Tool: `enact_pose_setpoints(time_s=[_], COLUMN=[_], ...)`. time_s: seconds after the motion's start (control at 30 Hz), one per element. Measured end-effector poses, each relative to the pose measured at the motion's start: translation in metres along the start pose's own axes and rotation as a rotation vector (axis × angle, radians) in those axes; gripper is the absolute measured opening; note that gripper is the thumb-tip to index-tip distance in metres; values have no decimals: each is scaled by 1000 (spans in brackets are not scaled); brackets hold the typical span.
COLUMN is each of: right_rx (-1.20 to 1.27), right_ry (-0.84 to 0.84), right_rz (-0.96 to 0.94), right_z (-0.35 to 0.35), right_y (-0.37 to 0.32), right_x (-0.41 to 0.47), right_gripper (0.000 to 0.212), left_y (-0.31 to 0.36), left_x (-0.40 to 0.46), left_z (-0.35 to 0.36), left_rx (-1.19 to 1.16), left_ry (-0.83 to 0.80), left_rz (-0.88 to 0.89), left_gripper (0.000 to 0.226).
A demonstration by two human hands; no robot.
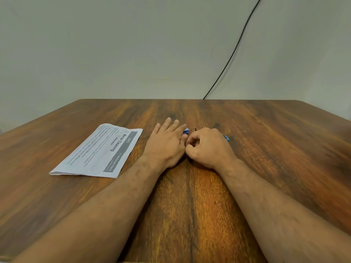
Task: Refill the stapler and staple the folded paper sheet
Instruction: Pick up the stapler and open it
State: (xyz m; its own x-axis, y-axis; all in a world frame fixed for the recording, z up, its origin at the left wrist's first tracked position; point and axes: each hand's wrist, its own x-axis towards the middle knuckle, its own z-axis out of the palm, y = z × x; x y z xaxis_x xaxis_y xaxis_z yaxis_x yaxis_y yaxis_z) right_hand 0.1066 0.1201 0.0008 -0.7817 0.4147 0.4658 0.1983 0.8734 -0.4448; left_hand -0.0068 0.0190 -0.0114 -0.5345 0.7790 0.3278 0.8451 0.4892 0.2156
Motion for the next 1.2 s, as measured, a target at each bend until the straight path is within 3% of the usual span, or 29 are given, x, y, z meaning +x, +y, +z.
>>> enact_pose_setpoints(time_s=[0.17,0.33,0.43,0.53,0.67,0.83,1.0,1.2], right_rx=[-10,-38,-39,-50,-57,-53,50,229], right_ry=[-83,-126,-123,-108,-119,-83,-80,66], right_rz=[25,4,3,2,9,5,1,15], right_z=[-1,-2,-2,-2,-2,1,2,2], right_y=[1,1,1,0,0,2,6,9], right_x=[1,2,2,1,1,3,4,5], right_gripper=[14,14,11,10,10,9,4,14], left_y=[-7,-9,-10,-10,-8,-2,-5,-7], left_x=[7,8,9,11,8,2,0,7], left_z=[5,7,9,10,7,2,0,5], left_rx=[-49,-83,-94,-96,-67,-25,-168,-88], left_ry=[-140,7,-55,-151,-100,-45,41,-30], left_rz=[-110,-113,-83,-124,-136,-189,-232,-257], left_gripper=[48,45,63,55,59,50,50,42])
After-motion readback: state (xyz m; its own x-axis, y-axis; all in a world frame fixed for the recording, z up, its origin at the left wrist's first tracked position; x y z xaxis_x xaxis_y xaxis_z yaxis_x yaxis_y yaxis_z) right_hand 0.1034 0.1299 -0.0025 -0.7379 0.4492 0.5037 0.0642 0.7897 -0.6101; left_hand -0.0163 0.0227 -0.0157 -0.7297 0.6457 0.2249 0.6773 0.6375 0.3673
